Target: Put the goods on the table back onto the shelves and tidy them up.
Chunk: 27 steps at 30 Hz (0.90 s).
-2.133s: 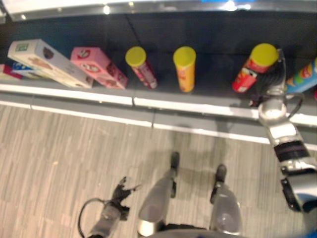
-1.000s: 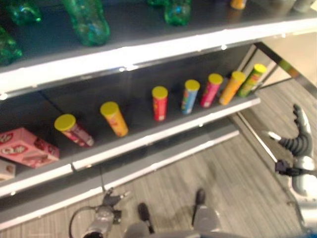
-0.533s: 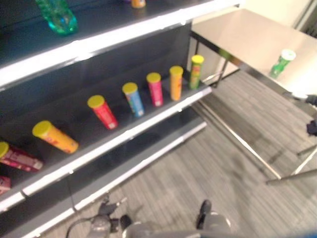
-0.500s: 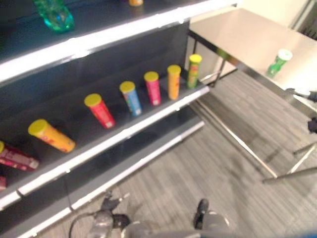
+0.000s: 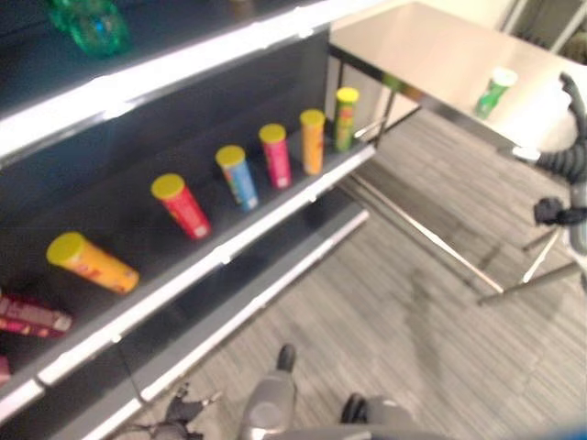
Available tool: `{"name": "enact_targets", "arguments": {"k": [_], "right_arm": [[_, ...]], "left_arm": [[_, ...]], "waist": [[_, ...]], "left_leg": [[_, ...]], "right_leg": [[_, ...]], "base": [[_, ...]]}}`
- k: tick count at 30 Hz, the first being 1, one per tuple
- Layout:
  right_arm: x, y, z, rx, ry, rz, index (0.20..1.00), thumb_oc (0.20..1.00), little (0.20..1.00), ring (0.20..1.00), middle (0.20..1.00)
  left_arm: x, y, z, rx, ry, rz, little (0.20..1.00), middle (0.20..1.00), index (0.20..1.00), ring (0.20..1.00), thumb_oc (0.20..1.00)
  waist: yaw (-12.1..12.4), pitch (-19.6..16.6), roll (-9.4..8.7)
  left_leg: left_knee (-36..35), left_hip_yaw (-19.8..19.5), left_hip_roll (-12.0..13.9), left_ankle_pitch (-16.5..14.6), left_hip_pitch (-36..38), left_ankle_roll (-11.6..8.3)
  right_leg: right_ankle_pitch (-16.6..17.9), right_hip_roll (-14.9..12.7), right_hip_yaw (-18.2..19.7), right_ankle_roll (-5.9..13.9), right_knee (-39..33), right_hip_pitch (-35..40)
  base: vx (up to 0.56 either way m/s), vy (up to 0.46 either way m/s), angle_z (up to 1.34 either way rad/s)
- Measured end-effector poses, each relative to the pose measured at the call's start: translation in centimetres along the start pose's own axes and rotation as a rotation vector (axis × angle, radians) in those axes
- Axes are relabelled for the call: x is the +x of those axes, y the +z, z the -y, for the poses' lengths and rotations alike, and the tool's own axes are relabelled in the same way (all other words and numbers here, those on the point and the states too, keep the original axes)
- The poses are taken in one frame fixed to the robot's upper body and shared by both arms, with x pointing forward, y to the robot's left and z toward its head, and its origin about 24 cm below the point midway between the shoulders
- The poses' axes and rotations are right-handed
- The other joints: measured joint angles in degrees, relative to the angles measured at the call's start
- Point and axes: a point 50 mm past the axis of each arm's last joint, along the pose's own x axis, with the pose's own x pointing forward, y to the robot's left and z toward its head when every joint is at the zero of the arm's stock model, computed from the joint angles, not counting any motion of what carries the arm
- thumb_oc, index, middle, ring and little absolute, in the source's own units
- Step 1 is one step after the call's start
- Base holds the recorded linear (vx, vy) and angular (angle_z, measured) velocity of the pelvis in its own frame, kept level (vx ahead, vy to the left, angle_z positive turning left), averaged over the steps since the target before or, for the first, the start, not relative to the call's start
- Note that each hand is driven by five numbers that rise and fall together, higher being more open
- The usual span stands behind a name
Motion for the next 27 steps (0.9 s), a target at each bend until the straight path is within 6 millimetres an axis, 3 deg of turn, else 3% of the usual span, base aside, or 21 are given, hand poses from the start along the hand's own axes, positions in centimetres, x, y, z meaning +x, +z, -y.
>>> {"name": "enact_targets", "arguments": {"k": [2,3,5,6,7,8,9,10,11,12,14,16,17,18,19,20,21,23,25,26,27], "right_arm": [[0.5,0.6,-0.2,0.008,-0.004,0.023,1.0,1.0,1.0,1.0,1.0],[0.4,0.6,-0.4,0.01,-0.003,0.02,1.0,1.0,1.0,1.0,1.0],[0.0,-0.1,-0.7,0.003,0.001,-0.013,1.0,1.0,1.0,1.0,1.0],[-1.7,-1.8,-1.4,0.037,-0.046,-0.101,1.0,1.0,1.0,1.0,1.0],[-2.5,-2.4,-2.0,0.041,-0.029,-0.136,1.0,1.0,1.0,1.0,1.0],[-3.2,-3.0,-2.2,0.067,-0.059,-0.175,1.0,1.0,1.0,1.0,1.0],[-3.5,-3.3,-2.4,0.066,-0.048,-0.187,1.0,1.0,1.0,1.0,1.0],[-2.5,-3.1,-1.3,0.029,-0.066,-0.164,1.0,1.0,1.0,1.0,1.0],[-1.9,-2.8,-0.5,0.014,-0.096,-0.145,1.0,1.0,1.0,1.0,1.0],[-1.6,-2.6,0.2,-0.006,-0.114,-0.136,1.0,1.0,1.0,1.0,1.0],[-1.5,-2.6,0.9,-0.038,-0.129,-0.137,1.0,1.0,1.0,1.0,1.0],[-1.8,-2.9,1.3,-0.061,-0.142,-0.145,1.0,1.0,1.0,1.0,1.0],[-2.0,-2.9,2.1,-0.076,-0.159,-0.147,1.0,1.0,1.0,1.0,1.0],[-2.1,-2.9,2.4,-0.08,-0.167,-0.145,1.0,1.0,1.0,1.0,1.0],[-2.1,-2.3,2.7,-0.084,-0.17,-0.115,1.0,1.0,1.0,1.0,1.0],[-1.8,-1.9,3.0,-0.097,-0.175,-0.094,1.0,1.0,1.0,1.0,1.0],[-1.6,-1.4,3.0,-0.108,-0.174,-0.075,1.0,1.0,1.0,1.0,1.0],[-1.5,-1.0,3.5,-0.127,-0.178,-0.054,1.0,1.0,1.0,1.0,1.0],[-1.8,-0.7,4.2,-0.133,-0.196,-0.038,1.0,1.0,1.0,1.0,1.0],[-2.4,-0.3,5.3,-0.145,-0.219,-0.02,1.0,1.0,1.0,1.0,1.0],[-2.6,0.2,5.7,-0.145,-0.23,-0.001,1.0,1.0,1.0,1.0,1.0]], "left_arm": [[-0.2,-0.7,0.0,-0.046,0.003,-0.028,1.0,1.0,1.0,1.0,1.0],[-0.1,-0.4,0.0,-0.058,0.002,-0.022,1.0,1.0,1.0,1.0,1.0],[0.2,0.0,-0.2,-0.074,0.007,-0.022,1.0,1.0,1.0,1.0,1.0],[0.8,1.6,0.0,-0.069,0.0,0.01,1.0,1.0,1.0,1.0,1.0],[0.8,2.1,-0.6,-0.053,0.014,0.032,1.0,1.0,1.0,1.0,1.0],[1.0,2.1,-1.3,-0.042,0.04,0.016,1.0,1.0,1.0,1.0,1.0],[1.0,2.1,-1.6,-0.027,0.047,0.019,1.0,1.0,1.0,1.0,1.0],[1.0,2.4,-2.2,-0.035,0.063,0.038,1.0,1.0,1.0,1.0,1.0],[1.0,2.1,-2.4,-0.048,0.081,0.017,1.0,1.0,1.0,1.0,1.0],[1.1,1.9,-2.4,-0.051,0.089,0.001,1.0,1.0,1.0,1.0,1.0],[1.1,1.7,-2.2,-0.068,0.1,-0.011,1.0,1.0,1.0,1.0,1.0],[1.2,2.2,-2.1,-0.071,0.103,0.003,1.0,1.0,1.0,1.0,1.0],[1.5,3.1,-2.0,-0.067,0.102,0.028,1.0,1.0,1.0,1.0,1.0],[1.6,3.6,-2.1,-0.066,0.105,0.041,1.0,1.0,1.0,1.0,1.0],[1.6,4.4,-2.9,-0.041,0.118,0.076,1.0,1.0,1.0,1.0,1.0],[1.7,4.6,-2.1,-0.058,0.108,0.079,1.0,1.0,1.0,1.0,1.0],[1.5,4.8,-0.5,-0.088,0.072,0.091,1.0,1.0,1.0,1.0,1.0],[1.5,5.2,0.7,-0.137,0.054,0.101,1.0,1.0,1.0,1.0,1.0],[1.4,5.7,1.0,-0.142,0.052,0.123,1.0,1.0,1.0,1.0,1.0],[1.5,6.6,1.0,-0.151,0.051,0.149,1.0,1.0,1.0,1.0,1.0],[1.5,6.7,0.9,-0.155,0.055,0.155,1.0,1.0,1.0,1.0,1.0]], "waist": [[1.2,0.0,0.02],[1.1,0.0,-0.67],[1.2,-0.2,-2.05],[-1.2,-0.6,-2.82],[-1.9,-0.7,-3.33],[-1.3,-0.8,-4.23],[-1.3,-0.6,-3.5],[-1.4,-0.5,-3.1],[-1.7,-0.7,-3.7],[-2.3,-0.4,-3.22],[-4.9,0.3,-2.33],[-5.9,0.5,-3.37],[-7.3,0.6,-3.77],[-7.7,0.4,-4.24],[-7.5,0.3,-6.8],[-7.1,0.9,-5.07],[-6.6,1.2,-2.51],[-7.7,1.4,-0.41],[-8.3,1.6,-1.17],[-9.0,2.1,-2.54],[-8.8,2.5,-3.41]], "left_leg": [[-6.0,0.8,-0.4,3.9,4.6,2.78],[-6.7,1.5,-0.9,3.8,5.7,3.01],[-6.4,1.9,-3.0,1.3,8.4,5.73],[-6.6,1.7,-5.6,-1.3,11.9,8.87],[-6.2,1.5,-6.0,-1.8,12.7,10.66],[-1.8,1.2,-6.6,-6.5,12.8,7.85],[-0.2,0.8,-5.8,-7.0,12.9,8.39],[-2.0,-0.3,-4.3,-7.5,13.5,7.23],[-2.7,-0.6,-3.5,-7.8,13.9,6.8],[-3.3,-0.9,-2.7,-8.0,14.2,6.53],[-4.6,-3.0,0.0,-8.4,17.0,5.82],[-5.2,-4.5,0.8,-8.9,19.2,4.87],[-6.2,-7.9,2.4,-10.6,20.8,2.25],[-6.8,-8.6,3.2,-10.9,21.3,1.63],[-7.4,-9.8,3.9,-12.5,22.7,-1.04],[-7.6,-10.1,6.2,-13.5,23.9,-2.55],[-7.2,-8.3,11.2,-11.7,23.3,-4.76],[-6.2,-7.5,14.7,-8.4,21.2,-5.88],[-3.8,-6.3,15.4,-3.1,18.5,-5.97],[1.1,-2.8,15.1,0.0,14.7,-6.56],[3.9,-0.2,14.3,-0.3,12.2,-6.42]], "right_leg": [[3.7,0.4,2.1,2.0,-5.3,3.2],[3.6,-0.1,2.5,1.94,-6.5,4.5],[2.4,-2.1,2.9,3.37,-6.7,7.2],[9.1,-10.0,4.1,12.63,30.2,-7.9],[11.8,-12.6,4.5,13.27,38.3,-12.4],[10.4,-23.2,-1.0,14.44,28.4,-13.0],[11.8,-26.8,-4.0,10.82,17.3,-11.0],[14.4,-26.6,-8.3,9.58,-5.0,-8.3],[16.1,-24.3,-8.0,13.96,-18.2,-6.9],[17.1,-23.1,-8.0,14.01,-20.1,-8.0],[21.0,-17.8,-5.0,11.84,-20.0,-8.2],[22.2,-15.4,-4.1,10.62,-19.3,-7.4],[22.3,-13.3,-0.1,10.52,-18.5,-6.3],[22.2,-12.5,0.4,10.37,-18.1,-5.6],[22.8,-11.9,0.1,7.8,-16.4,-4.9],[25.6,-9.7,0.1,5.91,-15.1,-4.6],[22.9,-6.1,-1.6,3.72,-12.3,-5.4],[19.5,-3.3,-4.3,2.37,-9.8,-5.7],[17.1,-2.9,-7.0,1.53,-8.4,-5.2],[16.4,-3.8,-9.9,0.31,-9.7,-3.5],[16.5,-3.6,-10.4,-0.55,-10.8,-2.8]], "base": [[0.36,0.094,-0.68],[0.41,0.125,-0.21],[0.34,0.121,0.03],[0.39,-0.07,0.37],[0.35,-0.25,0.45],[0.55,-0.523,0.31],[0.62,-0.677,0.35],[0.65,-0.643,0.27],[0.54,-0.501,0.17],[0.35,-0.342,0.19],[0.4,-0.422,0.53],[0.42,-0.468,0.82],[0.35,-0.414,0.98],[0.33,-0.48,1.11],[0.24,-0.448,0.57],[0.22,-0.457,0.3],[0.16,-0.374,0.02],[0.1,-0.334,0.39],[-0.02,-0.257,0.81],[-0.02,-0.211,0.84],[0.0,-0.202,0.52]]}}
